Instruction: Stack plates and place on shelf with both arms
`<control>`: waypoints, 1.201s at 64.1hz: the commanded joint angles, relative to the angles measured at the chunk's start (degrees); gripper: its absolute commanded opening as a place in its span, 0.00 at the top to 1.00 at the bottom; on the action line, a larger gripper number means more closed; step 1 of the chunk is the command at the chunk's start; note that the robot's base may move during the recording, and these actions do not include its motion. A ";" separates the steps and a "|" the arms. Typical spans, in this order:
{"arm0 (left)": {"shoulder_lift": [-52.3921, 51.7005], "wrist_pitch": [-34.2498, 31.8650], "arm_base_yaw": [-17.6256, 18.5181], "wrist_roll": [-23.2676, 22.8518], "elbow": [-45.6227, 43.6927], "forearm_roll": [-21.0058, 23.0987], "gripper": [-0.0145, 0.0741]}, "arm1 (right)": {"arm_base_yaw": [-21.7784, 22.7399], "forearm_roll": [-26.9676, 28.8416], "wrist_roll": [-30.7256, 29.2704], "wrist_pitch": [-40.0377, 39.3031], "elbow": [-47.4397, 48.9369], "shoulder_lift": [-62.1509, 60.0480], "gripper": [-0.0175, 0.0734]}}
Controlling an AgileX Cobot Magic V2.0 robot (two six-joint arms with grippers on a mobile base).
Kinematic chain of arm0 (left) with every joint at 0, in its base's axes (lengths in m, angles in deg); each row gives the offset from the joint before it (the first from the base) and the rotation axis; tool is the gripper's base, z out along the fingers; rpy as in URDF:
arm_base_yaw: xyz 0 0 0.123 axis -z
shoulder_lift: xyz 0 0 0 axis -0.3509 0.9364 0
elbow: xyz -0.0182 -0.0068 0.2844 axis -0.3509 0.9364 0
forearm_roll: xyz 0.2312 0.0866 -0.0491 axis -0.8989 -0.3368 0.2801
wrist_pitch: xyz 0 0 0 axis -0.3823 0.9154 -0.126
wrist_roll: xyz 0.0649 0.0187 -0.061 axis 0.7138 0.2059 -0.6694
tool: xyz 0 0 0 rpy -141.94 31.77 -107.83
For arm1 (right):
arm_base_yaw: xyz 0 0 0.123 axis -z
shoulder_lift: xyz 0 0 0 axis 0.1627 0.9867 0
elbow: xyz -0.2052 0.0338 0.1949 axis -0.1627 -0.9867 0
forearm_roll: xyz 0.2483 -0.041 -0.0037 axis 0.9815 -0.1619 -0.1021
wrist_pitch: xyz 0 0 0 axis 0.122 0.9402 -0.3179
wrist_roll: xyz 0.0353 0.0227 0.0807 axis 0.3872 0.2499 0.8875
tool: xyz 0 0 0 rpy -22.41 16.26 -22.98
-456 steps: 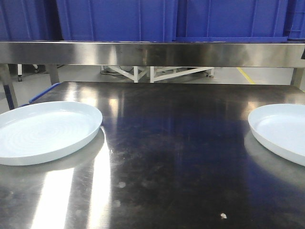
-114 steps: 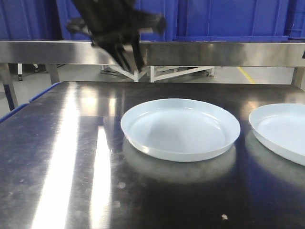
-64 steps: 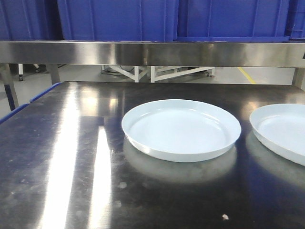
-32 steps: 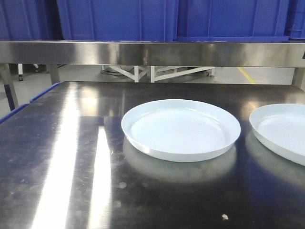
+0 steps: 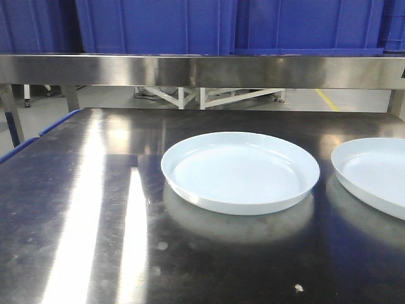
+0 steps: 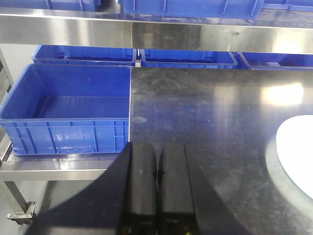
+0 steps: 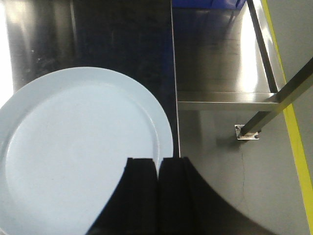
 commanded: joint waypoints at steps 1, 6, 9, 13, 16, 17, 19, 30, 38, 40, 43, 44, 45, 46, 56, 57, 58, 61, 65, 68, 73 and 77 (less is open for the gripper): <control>0.07 -5.25 -0.12 -0.41 -1.59 0.42 0.74 | -0.03 0.81 0.00 -3.30 1.71 -0.04 0.75; 0.07 -5.25 -0.12 -0.41 -1.59 0.42 0.74 | -0.03 3.10 0.00 -2.52 1.71 -0.04 0.71; 0.07 -5.25 -0.12 -0.41 -1.59 0.42 0.74 | -0.03 3.78 0.00 -2.24 1.71 -0.04 0.63; 0.07 -5.25 -0.12 -0.41 -1.59 0.42 0.74 | -0.03 4.19 0.00 -1.74 1.71 -0.04 0.49; 0.07 -5.25 -0.12 -0.41 -1.59 0.42 0.74 | -0.03 4.19 0.00 -1.67 1.71 -0.04 0.37; 0.07 -5.25 -0.12 -0.41 -1.59 0.42 0.74 | -0.03 4.19 0.00 -1.67 1.71 -0.04 0.34; 0.07 -5.25 -0.12 -0.41 -1.59 0.42 0.74 | -0.03 4.19 0.00 -1.62 1.71 -0.04 0.28; 0.07 -5.25 -0.12 -0.41 -1.59 0.42 0.74 | -0.03 4.19 0.00 -1.62 1.71 -0.04 0.27; 0.07 -5.25 -0.12 -0.41 -1.59 0.42 0.74 | -0.03 4.19 0.00 -1.62 1.71 -0.04 0.31; 0.07 -5.25 -0.12 -0.41 -1.59 0.42 0.74 | -0.03 4.10 0.00 -1.62 1.71 -0.04 0.32; 0.07 -5.25 -0.12 -0.41 -1.59 0.42 0.74 | 0.03 3.58 0.00 -1.72 1.71 0.04 0.33; 0.07 -5.25 -0.12 -0.41 -1.59 0.42 0.74 | 0.03 3.45 0.00 -1.86 1.71 0.24 0.33; 0.07 -5.25 -0.12 -0.41 -1.59 0.42 0.74 | 0.03 3.29 0.00 -2.04 1.71 0.46 0.33; 0.07 -5.25 -0.12 -0.41 -1.59 0.42 0.74 | 0.03 3.02 0.00 -2.39 1.71 0.76 0.33; 0.07 -5.25 -0.12 -0.41 -1.59 0.42 0.74 | 0.65 0.75 0.00 -6.87 2.10 5.30 0.35; 0.07 -5.25 -0.12 -0.41 -1.59 0.42 0.74 | 0.83 0.65 0.00 -7.21 2.25 5.91 0.36; 0.07 -5.25 -0.12 -0.41 -1.59 0.42 0.74 | 1.04 0.58 0.00 -7.65 2.41 6.56 0.36; 0.07 -5.25 -0.12 -0.41 -1.59 0.42 0.74 | 1.88 0.58 0.00 -8.41 3.15 8.89 0.36; 0.07 -5.25 -0.12 -0.41 -1.59 0.42 0.74 | 3.46 0.58 0.00 -9.17 4.26 11.98 0.37; 0.07 -5.25 -0.12 -0.41 -1.59 0.42 0.74 | 4.58 0.58 0.00 -9.71 5.15 14.48 0.37; 0.07 -5.25 -0.12 -0.41 -1.59 0.42 0.74 | 6.39 0.58 0.00 -11.47 6.37 18.52 0.37; 0.07 -5.25 -0.12 -0.41 -1.59 0.42 0.74 | 8.18 0.71 0.00 -13.05 7.30 21.83 0.37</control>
